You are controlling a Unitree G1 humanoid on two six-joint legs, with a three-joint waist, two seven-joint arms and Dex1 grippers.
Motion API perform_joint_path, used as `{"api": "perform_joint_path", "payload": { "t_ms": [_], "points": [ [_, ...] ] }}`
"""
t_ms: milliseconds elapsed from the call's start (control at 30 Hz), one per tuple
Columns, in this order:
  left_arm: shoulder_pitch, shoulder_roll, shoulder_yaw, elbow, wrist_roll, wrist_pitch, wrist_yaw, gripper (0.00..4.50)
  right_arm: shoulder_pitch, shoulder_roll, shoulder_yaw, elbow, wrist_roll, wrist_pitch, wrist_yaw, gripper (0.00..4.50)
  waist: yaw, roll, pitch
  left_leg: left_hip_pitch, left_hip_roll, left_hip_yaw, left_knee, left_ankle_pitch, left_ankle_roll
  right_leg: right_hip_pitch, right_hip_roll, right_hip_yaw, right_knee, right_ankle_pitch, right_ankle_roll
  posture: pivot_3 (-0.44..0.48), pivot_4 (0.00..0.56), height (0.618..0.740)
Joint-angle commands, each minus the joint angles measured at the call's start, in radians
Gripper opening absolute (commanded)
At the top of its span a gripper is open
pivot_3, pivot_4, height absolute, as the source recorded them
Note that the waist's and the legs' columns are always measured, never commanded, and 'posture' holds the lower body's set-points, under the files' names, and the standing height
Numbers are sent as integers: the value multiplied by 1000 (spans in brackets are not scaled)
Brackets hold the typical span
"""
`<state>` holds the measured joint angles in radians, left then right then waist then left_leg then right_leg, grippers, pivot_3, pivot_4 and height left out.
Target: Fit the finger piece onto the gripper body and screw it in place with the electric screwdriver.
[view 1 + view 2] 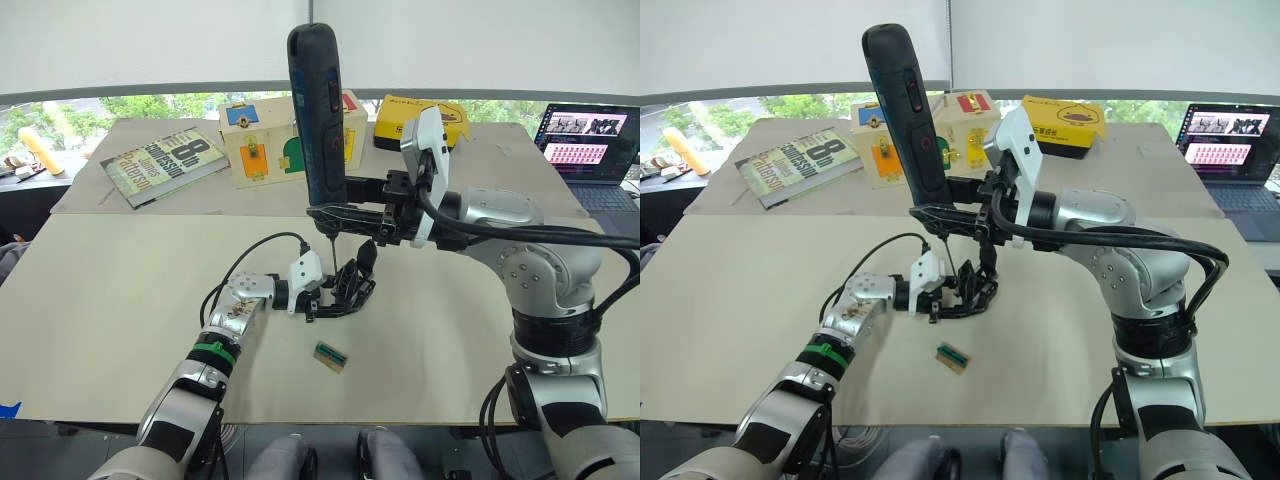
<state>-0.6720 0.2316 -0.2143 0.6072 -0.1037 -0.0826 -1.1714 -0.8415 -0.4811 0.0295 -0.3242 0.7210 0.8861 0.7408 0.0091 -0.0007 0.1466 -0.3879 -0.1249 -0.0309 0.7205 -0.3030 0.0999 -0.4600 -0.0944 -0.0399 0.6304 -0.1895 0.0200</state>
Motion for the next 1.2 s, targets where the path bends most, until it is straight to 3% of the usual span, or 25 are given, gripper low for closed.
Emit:
{"api": "perform_joint_path", "payload": {
  "t_ms": [33, 700, 1200],
  "points": [
    [-36, -4, 8, -11, -15, -12, -10, 2279, -12, 5, -31, -51, 38, 4, -13, 1892, 0, 0, 0, 0, 0, 0, 0, 0, 0, 0, 0, 0, 0, 0, 0, 0, 150, 740],
    [-35, -1, 8, -13, -14, -15, -12, 2279, 7, -3, -17, -64, 34, -16, -17, 1892, 0, 0, 0, 0, 0, 0, 0, 0, 0, 0, 0, 0, 0, 0, 0, 0, 150, 740],
    [-33, 2, 10, -21, -17, -8, -12, 2279, 33, 50, -75, -55, 64, -30, -78, 1892, -1, 0, 0, 0, 0, 0, 0, 0, 0, 0, 0, 0, 0, 0, 0, 0, 150, 740]
  ]
}}
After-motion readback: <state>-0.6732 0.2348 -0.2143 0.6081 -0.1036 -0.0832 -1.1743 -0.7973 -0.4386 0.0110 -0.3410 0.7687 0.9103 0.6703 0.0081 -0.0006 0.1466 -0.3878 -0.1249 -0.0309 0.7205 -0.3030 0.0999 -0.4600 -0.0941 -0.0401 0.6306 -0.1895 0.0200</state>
